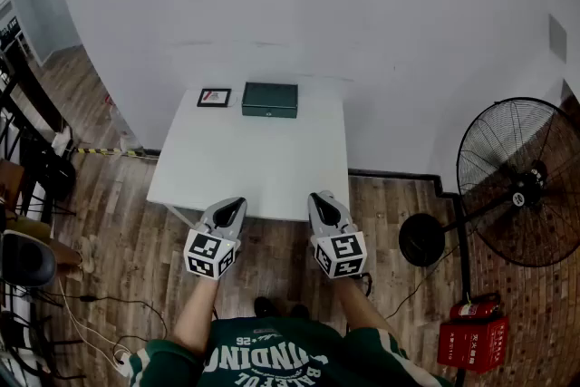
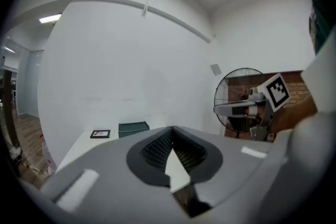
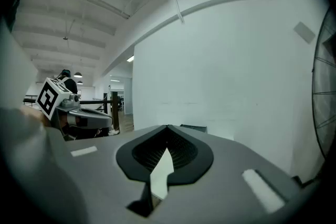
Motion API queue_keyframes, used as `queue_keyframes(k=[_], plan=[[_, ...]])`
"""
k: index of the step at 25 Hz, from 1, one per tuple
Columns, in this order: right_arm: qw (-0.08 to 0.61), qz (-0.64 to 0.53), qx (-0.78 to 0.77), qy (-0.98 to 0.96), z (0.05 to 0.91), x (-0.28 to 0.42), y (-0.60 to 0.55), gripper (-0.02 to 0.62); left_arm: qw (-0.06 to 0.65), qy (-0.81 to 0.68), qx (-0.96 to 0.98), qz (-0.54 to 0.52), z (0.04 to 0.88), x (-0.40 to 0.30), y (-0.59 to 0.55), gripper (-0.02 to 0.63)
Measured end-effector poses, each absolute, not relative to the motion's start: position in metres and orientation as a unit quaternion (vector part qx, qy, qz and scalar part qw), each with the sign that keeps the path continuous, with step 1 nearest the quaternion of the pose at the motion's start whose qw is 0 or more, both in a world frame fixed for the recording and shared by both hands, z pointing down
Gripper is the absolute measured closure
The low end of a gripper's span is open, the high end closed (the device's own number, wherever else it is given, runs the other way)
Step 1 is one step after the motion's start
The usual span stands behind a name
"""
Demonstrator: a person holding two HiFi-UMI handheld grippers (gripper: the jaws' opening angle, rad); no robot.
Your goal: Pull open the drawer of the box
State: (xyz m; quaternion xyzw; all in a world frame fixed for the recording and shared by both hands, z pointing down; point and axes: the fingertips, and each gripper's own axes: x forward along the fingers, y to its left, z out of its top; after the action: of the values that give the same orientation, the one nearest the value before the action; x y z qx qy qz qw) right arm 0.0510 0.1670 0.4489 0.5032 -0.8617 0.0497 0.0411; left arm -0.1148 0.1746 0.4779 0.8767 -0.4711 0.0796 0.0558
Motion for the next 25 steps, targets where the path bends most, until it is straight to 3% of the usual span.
queue_keyframes(k=[14,25], plan=[[0.042,0.070,0.523,-0.848,0.469,0.027,0.162,0.594,0.066,-0.443,0.890,0.082,0.495,-0.139,0.166,0.554],[0.044,0.065,0.535,-0.841,0.476,0.045,0.080,0.594,0.078,-0.429,0.896,0.087,0.511,-0.123,0.079,0.554]])
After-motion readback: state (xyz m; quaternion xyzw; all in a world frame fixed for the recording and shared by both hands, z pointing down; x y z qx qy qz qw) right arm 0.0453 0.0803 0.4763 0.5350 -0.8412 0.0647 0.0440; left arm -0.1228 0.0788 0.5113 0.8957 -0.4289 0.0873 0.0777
